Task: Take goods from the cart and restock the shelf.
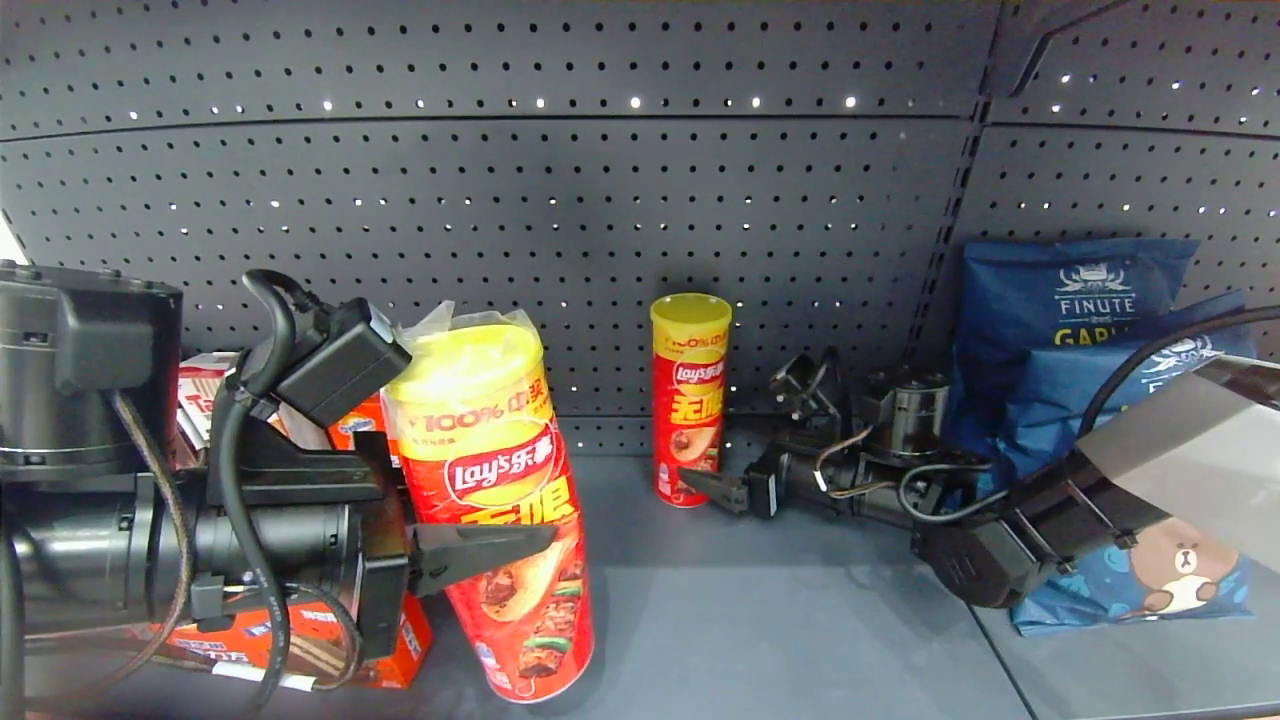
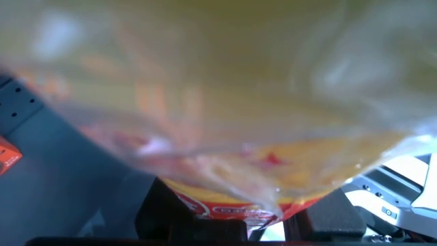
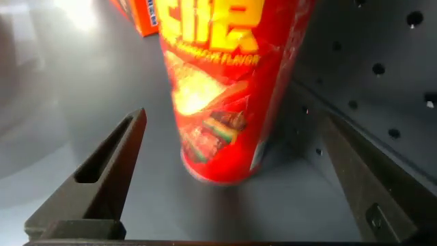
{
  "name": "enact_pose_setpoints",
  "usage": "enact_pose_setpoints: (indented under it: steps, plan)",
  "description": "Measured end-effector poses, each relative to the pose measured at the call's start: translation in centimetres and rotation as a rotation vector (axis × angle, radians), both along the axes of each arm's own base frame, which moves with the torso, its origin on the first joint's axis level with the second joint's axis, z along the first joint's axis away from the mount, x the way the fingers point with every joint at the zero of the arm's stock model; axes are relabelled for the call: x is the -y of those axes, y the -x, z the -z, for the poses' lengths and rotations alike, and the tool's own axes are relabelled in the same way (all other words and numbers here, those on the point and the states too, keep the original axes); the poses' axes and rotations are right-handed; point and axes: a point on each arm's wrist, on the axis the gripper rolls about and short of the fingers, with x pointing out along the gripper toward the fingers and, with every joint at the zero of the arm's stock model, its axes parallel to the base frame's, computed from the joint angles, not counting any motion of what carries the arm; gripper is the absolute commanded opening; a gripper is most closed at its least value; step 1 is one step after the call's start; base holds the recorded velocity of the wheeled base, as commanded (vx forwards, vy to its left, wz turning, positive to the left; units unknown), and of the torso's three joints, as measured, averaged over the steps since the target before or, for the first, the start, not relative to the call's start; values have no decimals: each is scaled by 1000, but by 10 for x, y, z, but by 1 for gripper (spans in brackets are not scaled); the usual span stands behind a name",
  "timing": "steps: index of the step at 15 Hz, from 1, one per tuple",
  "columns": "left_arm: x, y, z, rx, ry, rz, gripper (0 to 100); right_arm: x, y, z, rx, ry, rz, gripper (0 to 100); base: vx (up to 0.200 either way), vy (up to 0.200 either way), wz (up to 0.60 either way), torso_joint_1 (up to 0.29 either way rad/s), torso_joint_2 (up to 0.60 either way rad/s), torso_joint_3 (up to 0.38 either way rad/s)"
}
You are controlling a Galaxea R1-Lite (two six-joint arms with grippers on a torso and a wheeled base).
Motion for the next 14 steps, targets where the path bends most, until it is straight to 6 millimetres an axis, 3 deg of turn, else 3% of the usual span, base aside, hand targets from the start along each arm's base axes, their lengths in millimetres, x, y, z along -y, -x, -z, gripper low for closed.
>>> enact_pose_setpoints:
  steps: [14]
  plan:
    - [-1, 1, 2, -6, -3, -2, 0, -29, -14, 17, -2, -5, -43, 100, 0, 0, 0, 0, 0, 0]
